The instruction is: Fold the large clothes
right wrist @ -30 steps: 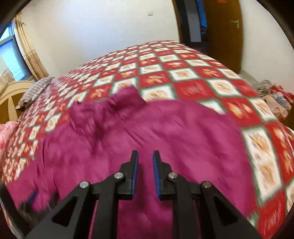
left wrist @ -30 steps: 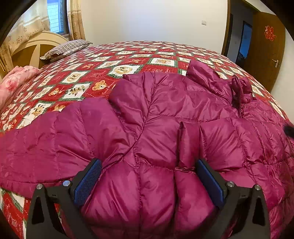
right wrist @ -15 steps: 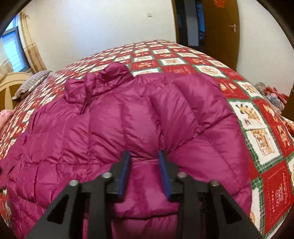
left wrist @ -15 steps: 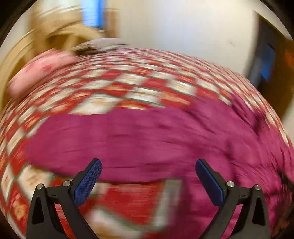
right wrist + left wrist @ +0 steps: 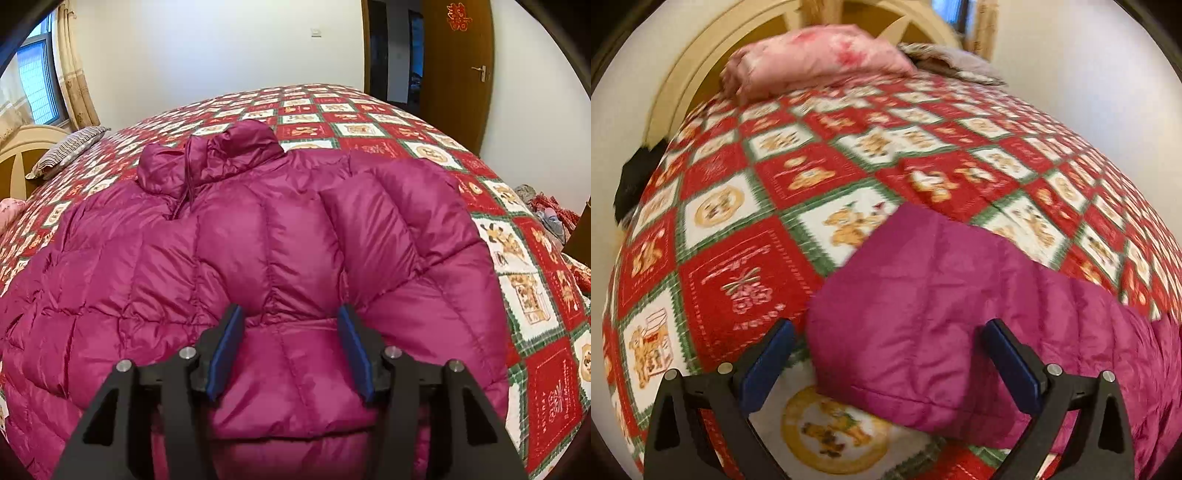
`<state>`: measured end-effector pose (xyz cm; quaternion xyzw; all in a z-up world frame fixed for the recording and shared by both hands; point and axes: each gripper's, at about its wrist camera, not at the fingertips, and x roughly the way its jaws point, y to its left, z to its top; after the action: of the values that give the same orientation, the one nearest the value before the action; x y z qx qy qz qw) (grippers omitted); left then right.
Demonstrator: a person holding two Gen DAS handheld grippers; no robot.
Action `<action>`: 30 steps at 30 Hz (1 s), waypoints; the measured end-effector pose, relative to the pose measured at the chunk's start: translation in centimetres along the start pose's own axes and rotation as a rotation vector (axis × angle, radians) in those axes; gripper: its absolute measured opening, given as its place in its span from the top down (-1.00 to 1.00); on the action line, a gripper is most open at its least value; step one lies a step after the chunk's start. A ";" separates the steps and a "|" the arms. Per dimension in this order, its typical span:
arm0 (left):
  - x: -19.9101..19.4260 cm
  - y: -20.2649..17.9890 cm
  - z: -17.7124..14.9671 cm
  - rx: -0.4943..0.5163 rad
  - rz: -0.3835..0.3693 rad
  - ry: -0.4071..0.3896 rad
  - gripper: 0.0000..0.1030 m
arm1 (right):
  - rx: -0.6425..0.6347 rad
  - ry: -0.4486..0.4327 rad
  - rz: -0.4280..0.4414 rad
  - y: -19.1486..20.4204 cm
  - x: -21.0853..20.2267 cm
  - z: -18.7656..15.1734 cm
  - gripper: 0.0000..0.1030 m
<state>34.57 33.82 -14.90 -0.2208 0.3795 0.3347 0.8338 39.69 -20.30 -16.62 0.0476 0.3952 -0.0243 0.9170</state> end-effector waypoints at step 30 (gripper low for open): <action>-18.5 -31.6 -17.9 0.902 -0.799 -0.149 0.31 | 0.136 -0.043 0.160 -2.3 -0.5 -0.2 -0.14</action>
<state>39.77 -6.02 -7.83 0.0532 0.3123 -0.1836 0.9306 39.03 -22.58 -16.58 0.1408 0.3679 0.0213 0.9189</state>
